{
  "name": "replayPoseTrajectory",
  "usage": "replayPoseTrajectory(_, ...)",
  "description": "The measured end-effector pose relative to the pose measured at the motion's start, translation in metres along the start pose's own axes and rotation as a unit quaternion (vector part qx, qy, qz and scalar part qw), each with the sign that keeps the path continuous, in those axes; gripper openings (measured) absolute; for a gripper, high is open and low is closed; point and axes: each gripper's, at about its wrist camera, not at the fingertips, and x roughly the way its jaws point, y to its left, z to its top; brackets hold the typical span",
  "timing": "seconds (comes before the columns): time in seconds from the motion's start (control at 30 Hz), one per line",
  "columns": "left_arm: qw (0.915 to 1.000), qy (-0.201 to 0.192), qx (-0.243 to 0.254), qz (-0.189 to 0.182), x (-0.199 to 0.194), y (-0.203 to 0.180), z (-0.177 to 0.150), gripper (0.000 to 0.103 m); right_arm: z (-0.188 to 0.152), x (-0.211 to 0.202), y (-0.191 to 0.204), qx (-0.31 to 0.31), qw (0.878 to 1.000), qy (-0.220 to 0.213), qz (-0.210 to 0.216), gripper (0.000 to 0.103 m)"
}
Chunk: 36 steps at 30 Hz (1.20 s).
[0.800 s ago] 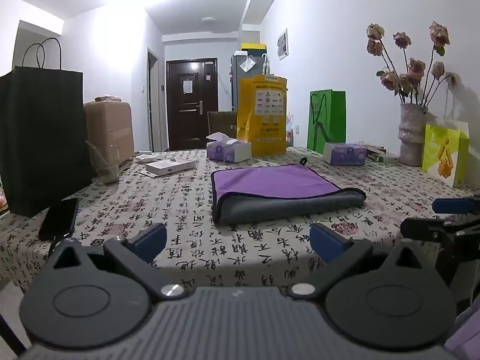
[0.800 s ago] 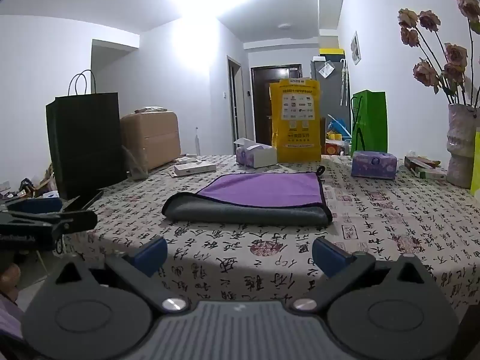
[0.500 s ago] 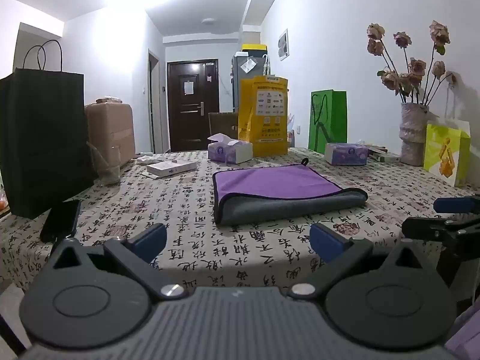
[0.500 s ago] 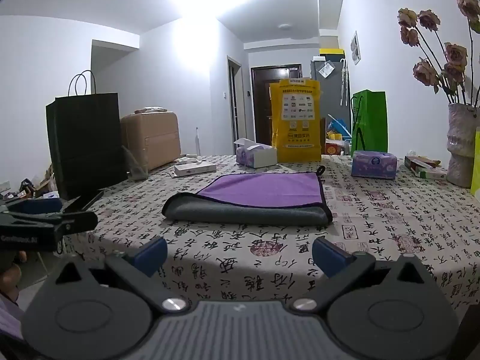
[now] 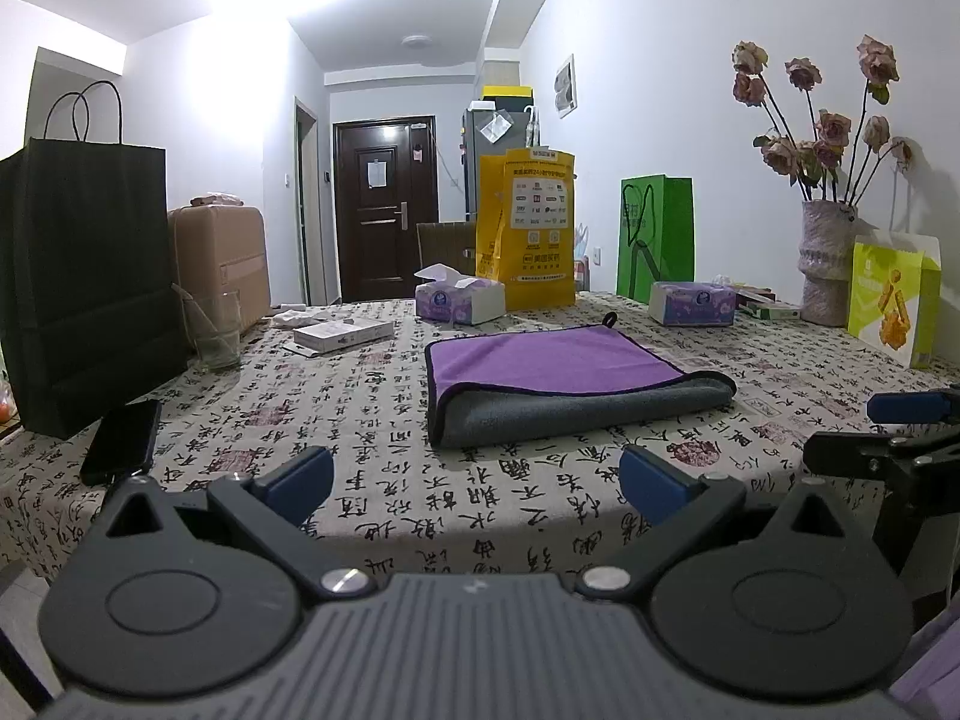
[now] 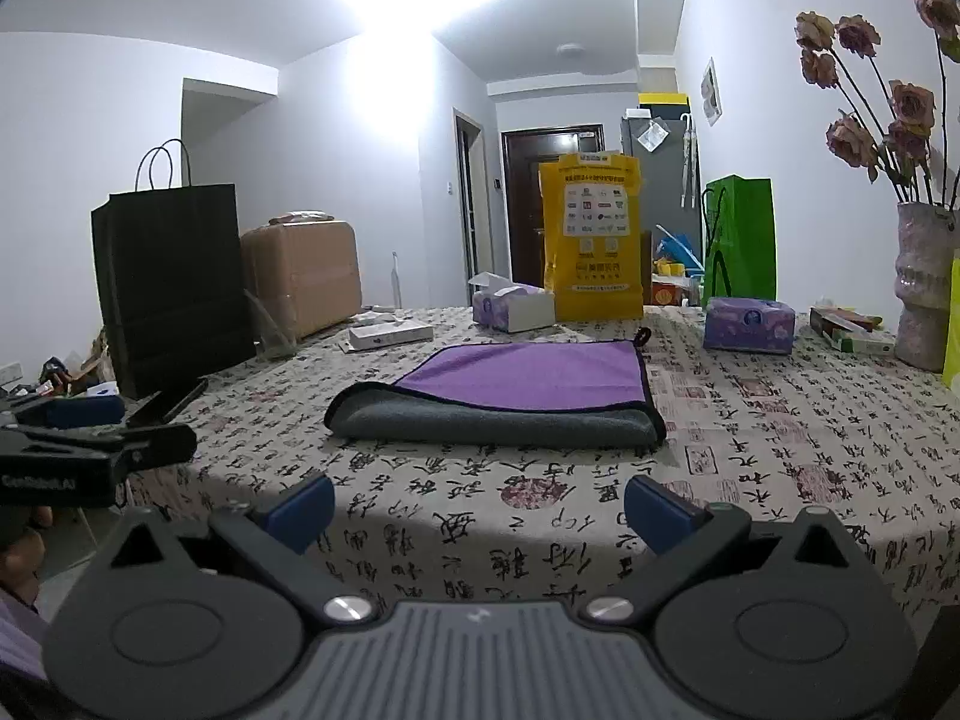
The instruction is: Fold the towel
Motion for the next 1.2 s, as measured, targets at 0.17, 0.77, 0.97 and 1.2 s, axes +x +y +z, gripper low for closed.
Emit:
replayPoseTrajectory(0.17,1.0000,0.000,0.000,0.000,0.0001,-0.0004,-0.0004,0.103,-0.0006,0.0007,0.0006,-0.001,1.000,0.001,0.001,0.103)
replayPoseTrajectory(0.77,1.0000,0.001,0.003,-0.001,-0.0001,-0.0015,-0.0007,0.103,0.0003,0.0006,-0.0005,-0.001,1.000,0.002,-0.001,0.103)
replayPoseTrajectory(0.97,1.0000,0.001,0.003,-0.002,-0.0001,-0.0015,-0.0008,0.103,0.0005,0.0004,-0.0008,-0.001,1.000,0.002,-0.001,0.103)
replayPoseTrajectory(1.2,1.0000,0.001,0.003,-0.002,-0.0003,-0.0020,-0.0008,0.103,0.0011,0.0009,-0.0014,-0.003,1.000,0.001,-0.001,0.103)
